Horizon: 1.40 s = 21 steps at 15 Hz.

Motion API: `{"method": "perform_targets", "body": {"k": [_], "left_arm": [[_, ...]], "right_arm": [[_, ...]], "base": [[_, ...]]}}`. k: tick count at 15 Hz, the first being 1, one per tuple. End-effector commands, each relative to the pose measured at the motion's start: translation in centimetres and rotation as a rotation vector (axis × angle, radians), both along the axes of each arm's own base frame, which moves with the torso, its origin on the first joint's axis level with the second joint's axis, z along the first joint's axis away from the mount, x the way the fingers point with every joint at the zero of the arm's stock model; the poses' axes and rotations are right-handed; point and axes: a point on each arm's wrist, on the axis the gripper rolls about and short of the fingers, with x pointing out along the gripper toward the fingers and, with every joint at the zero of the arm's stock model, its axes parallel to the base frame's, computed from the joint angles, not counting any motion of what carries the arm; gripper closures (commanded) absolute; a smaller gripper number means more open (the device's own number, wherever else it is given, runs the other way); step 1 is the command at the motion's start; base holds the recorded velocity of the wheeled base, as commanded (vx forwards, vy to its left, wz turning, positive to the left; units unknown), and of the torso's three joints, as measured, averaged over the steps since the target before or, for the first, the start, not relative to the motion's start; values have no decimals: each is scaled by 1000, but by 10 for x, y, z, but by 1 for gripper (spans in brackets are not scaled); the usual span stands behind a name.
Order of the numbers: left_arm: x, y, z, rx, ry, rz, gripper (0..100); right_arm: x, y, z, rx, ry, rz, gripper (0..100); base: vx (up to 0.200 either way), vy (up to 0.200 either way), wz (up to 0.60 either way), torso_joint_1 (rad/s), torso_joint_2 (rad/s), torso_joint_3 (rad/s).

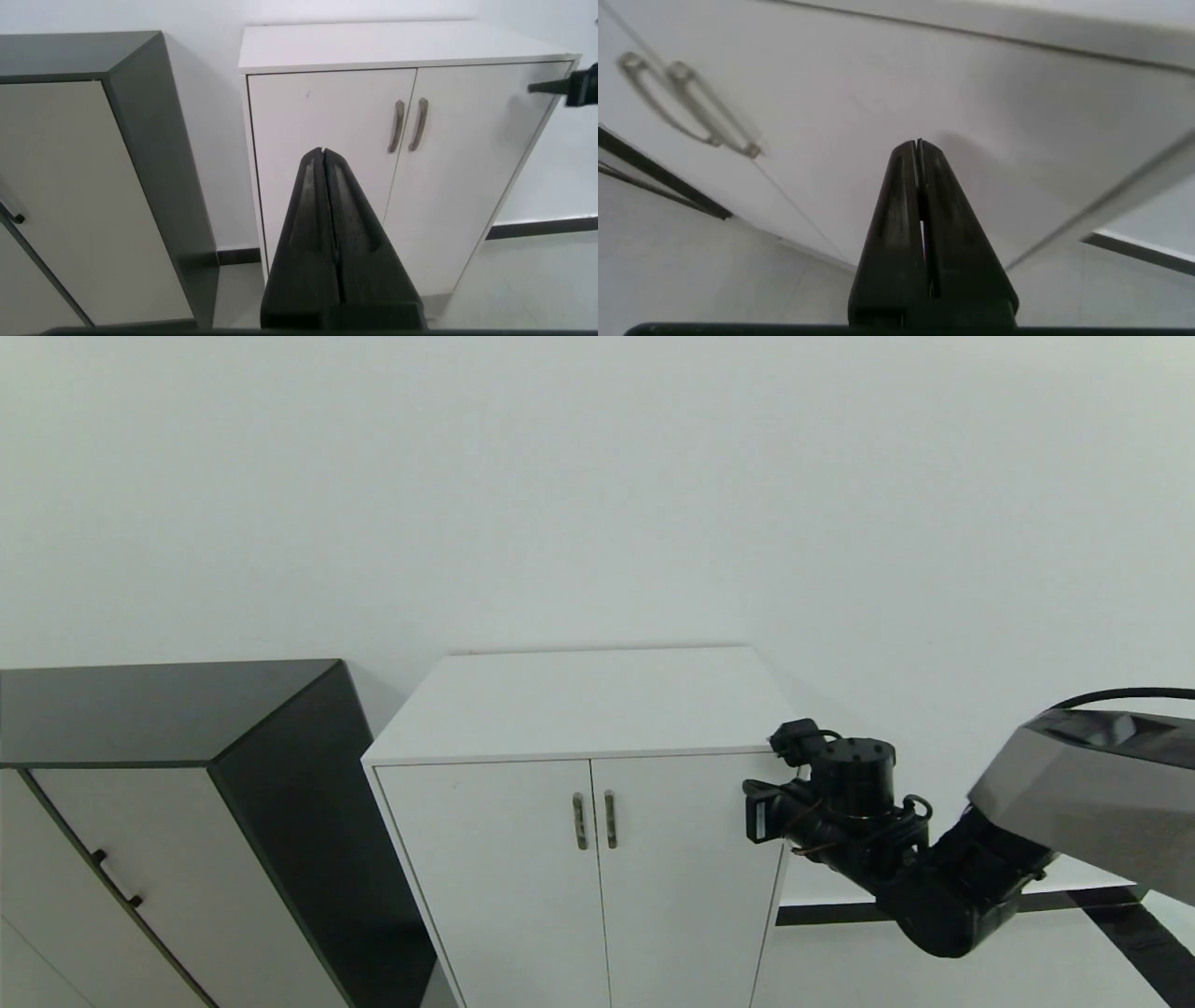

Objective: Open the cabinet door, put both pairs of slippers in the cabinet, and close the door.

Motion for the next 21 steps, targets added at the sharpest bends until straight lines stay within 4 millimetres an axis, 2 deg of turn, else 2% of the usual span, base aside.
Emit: {"method": "perform_targets", "body": {"k": [1, 2, 5, 8, 10, 12, 15, 19, 21], "left_arm": [[0, 0, 0, 0, 0, 0, 100], [0, 0, 0, 0, 0, 0, 100], [0, 0, 0, 0, 0, 0, 100], [0, 0, 0, -1, 0, 0, 100], [0, 0, 0, -3, 0, 0, 100], [0, 0, 0, -4, 0, 0, 100], [0, 0, 0, -6, 0, 0, 100], [0, 0, 0, -6, 0, 1, 100], [0, 0, 0, -6, 0, 0, 100]], "right_arm": [[-38, -24, 49, 25, -66, -38, 100], [-63, -42, 65, 17, -84, -88, 100], [-121, -83, 82, 0, -100, -186, 100], [-178, -116, 77, -30, -98, -261, 100], [-212, -134, 65, -43, -81, -282, 100], [-236, -150, 65, -57, -59, -339, 100], [-277, -165, 60, -74, -29, -322, 100], [-331, -182, 39, -60, -17, -160, 100], [-342, -185, 31, -61, -11, -100, 100]], "base": [[0, 0, 0, 0, 0, 0], [0, 0, 0, 0, 0, 0], [0, 0, 0, 0, 0, 0], [0, 0, 0, 0, 0, 0], [0, 0, 0, 0, 0, 0], [0, 0, 0, 0, 0, 0], [0, 0, 0, 0, 0, 0], [0, 0, 0, 0, 0, 0], [0, 0, 0, 0, 0, 0]]}}
